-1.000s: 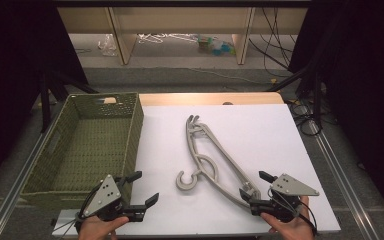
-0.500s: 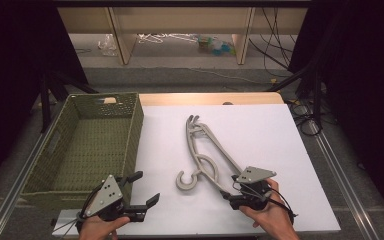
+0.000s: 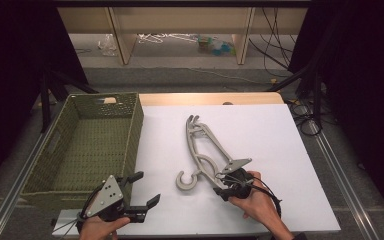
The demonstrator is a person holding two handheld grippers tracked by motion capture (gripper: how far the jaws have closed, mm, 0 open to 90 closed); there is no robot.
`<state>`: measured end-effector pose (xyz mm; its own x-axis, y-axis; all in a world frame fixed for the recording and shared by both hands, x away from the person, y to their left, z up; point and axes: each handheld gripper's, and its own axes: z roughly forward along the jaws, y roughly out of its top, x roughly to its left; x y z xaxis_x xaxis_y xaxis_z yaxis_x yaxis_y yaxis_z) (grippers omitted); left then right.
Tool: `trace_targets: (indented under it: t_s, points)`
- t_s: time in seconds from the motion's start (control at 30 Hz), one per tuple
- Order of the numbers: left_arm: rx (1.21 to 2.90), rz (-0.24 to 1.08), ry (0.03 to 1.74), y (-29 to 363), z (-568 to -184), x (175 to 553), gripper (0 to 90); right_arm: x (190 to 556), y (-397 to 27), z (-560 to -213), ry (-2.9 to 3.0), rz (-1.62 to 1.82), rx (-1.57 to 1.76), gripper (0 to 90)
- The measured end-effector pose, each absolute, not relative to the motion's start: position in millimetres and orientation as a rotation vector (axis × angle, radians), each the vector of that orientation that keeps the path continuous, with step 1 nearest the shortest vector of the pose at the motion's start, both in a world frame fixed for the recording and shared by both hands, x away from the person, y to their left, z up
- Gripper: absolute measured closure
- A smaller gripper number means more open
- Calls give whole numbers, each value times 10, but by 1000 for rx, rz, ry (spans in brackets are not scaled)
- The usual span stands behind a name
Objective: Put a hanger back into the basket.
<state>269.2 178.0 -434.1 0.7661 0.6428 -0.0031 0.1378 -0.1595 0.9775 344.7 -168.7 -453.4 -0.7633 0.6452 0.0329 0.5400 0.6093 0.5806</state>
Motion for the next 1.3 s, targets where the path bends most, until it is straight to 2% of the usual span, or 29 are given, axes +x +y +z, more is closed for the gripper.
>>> trace_targets:
  t_s: [0.43,0.87,1.13,1.3]
  points:
    - [1707,503,608,1775,-4338,2695,161,3521,-1667,-4562,2719,810,968,780]
    - [1710,500,610,1748,-4341,2699,162,3521,-1715,-4428,2717,776,946,804]
    - [1782,626,599,1608,-4322,2737,197,3531,-1826,-4261,2704,783,876,814]
    - [1889,735,582,1452,-4315,2826,271,3542,-1933,-4103,2684,804,769,815]
